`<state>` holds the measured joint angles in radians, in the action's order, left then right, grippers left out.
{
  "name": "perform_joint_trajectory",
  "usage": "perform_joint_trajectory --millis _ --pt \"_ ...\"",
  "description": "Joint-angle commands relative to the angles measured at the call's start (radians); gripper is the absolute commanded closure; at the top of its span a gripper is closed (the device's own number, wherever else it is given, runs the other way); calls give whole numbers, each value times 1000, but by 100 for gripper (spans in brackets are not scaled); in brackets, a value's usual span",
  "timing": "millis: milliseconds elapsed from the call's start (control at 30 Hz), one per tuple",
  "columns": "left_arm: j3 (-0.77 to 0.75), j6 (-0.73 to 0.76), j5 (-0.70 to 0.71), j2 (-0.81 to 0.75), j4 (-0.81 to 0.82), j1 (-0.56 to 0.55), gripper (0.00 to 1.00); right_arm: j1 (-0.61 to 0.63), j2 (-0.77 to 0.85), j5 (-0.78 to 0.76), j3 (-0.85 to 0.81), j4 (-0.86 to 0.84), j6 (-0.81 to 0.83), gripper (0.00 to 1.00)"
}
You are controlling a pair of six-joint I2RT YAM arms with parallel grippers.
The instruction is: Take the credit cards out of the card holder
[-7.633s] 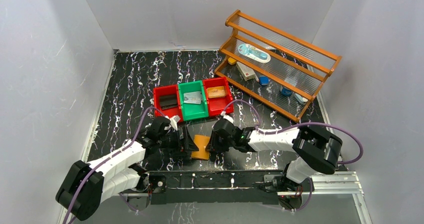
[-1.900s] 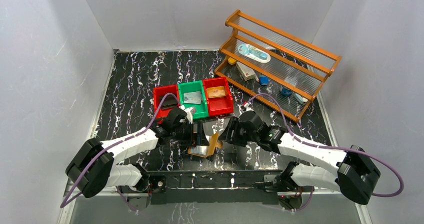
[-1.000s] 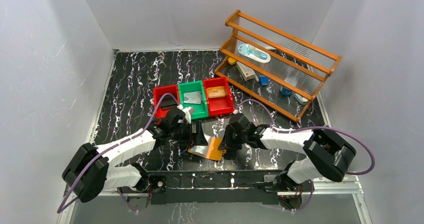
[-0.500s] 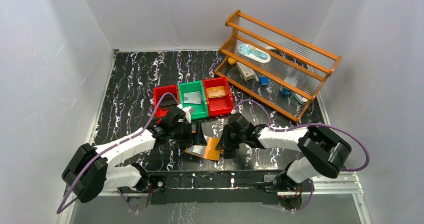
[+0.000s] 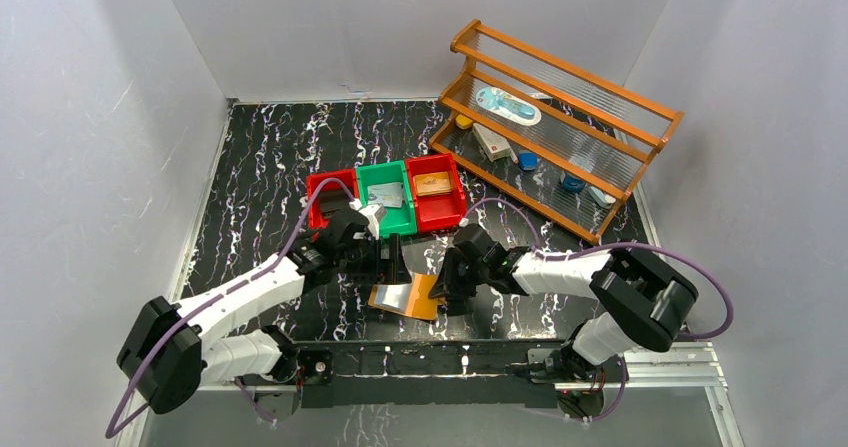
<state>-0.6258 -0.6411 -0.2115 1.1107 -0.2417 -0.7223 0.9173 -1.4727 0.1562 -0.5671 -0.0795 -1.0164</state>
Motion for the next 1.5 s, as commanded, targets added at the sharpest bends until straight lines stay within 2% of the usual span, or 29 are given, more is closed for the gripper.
perform_joint_trajectory --millis 0,767,1167,1467 --pt "-16 32 -88 38 4 -5 18 2 -33 -45 -13 65 24 80" --pt "-25 38 -167 97 21 -11 23 3 -42 -35 -8 48 20 80" --pt "-4 -2 -279 171 164 -31 22 3 -55 -25 -9 32 17 80" --pt "58 -118 -291 196 342 -55 21 3 -52 -24 41 -52 -42 79"
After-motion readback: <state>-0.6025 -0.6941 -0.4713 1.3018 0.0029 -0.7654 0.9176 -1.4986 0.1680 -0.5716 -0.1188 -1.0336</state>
